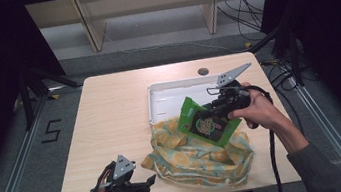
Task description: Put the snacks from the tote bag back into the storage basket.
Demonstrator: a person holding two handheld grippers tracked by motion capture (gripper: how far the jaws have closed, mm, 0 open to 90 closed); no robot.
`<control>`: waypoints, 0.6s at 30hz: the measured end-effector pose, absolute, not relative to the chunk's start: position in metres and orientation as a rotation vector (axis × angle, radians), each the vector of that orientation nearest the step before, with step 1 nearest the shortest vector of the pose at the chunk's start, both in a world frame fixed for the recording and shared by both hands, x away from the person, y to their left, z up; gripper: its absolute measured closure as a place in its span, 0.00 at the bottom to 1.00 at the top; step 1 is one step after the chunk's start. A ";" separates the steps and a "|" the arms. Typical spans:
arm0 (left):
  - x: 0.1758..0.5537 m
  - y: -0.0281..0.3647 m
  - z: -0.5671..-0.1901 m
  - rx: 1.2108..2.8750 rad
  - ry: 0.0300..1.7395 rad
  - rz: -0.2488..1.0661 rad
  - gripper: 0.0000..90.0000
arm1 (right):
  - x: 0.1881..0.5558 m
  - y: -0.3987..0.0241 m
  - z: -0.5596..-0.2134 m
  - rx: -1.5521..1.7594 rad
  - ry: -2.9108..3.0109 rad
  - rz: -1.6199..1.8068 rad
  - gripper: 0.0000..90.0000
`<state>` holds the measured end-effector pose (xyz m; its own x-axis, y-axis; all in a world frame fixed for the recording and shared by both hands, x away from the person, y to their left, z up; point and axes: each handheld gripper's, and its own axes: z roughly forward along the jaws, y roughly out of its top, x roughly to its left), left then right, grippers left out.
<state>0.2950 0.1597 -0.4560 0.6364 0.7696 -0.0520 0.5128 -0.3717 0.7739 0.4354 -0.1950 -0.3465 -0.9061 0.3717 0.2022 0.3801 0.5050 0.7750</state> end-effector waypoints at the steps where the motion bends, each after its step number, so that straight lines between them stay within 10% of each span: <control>1: 0.295 0.159 -0.457 2.035 1.004 0.412 0.20 | 0.435 -0.196 -0.345 -0.696 -2.711 -1.419 0.83; 18: 0.293 0.160 -0.456 2.077 0.967 0.420 0.21 | 0.442 -0.221 -0.323 -0.796 -2.668 -1.531 0.83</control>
